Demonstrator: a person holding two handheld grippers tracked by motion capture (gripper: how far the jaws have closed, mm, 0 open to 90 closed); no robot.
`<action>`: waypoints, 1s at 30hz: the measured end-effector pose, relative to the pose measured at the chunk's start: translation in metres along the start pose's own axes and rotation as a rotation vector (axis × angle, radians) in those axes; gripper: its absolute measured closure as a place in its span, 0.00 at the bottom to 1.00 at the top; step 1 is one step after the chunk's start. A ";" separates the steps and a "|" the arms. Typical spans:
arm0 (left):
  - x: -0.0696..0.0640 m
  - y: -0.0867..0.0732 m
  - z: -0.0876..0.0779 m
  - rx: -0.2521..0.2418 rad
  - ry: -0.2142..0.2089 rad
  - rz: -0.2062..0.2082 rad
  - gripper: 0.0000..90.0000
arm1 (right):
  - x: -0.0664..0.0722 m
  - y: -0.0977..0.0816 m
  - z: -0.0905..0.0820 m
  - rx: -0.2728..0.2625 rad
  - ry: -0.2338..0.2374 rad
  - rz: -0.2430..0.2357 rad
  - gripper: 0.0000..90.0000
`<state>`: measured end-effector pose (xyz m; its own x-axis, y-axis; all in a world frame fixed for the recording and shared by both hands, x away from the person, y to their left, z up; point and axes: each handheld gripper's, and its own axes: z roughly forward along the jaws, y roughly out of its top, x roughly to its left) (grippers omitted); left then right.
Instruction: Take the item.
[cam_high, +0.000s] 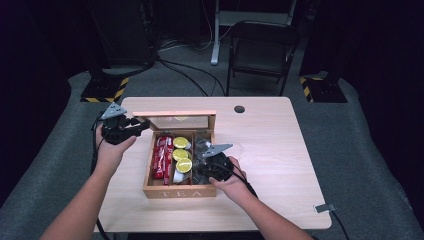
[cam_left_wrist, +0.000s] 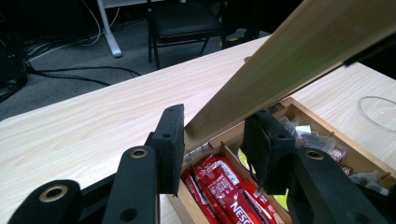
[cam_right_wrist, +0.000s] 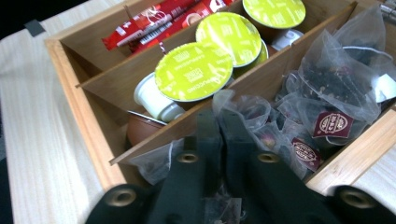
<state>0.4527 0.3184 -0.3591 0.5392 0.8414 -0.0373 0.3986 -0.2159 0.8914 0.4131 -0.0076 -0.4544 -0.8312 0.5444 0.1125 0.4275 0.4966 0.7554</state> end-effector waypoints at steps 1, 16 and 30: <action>0.000 0.000 0.000 0.001 0.000 0.002 0.65 | 0.000 0.000 -0.001 -0.005 0.001 0.003 0.99; 0.000 0.001 0.000 0.005 0.003 0.004 0.65 | -0.001 0.010 -0.017 -0.053 0.026 0.001 1.00; 0.000 0.002 0.000 0.007 0.005 0.003 0.66 | -0.005 0.026 -0.039 -0.072 0.033 -0.011 1.00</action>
<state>0.4536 0.3175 -0.3575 0.5362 0.8435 -0.0325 0.4024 -0.2216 0.8882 0.4143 -0.0237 -0.4104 -0.8475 0.5162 0.1237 0.3922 0.4520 0.8012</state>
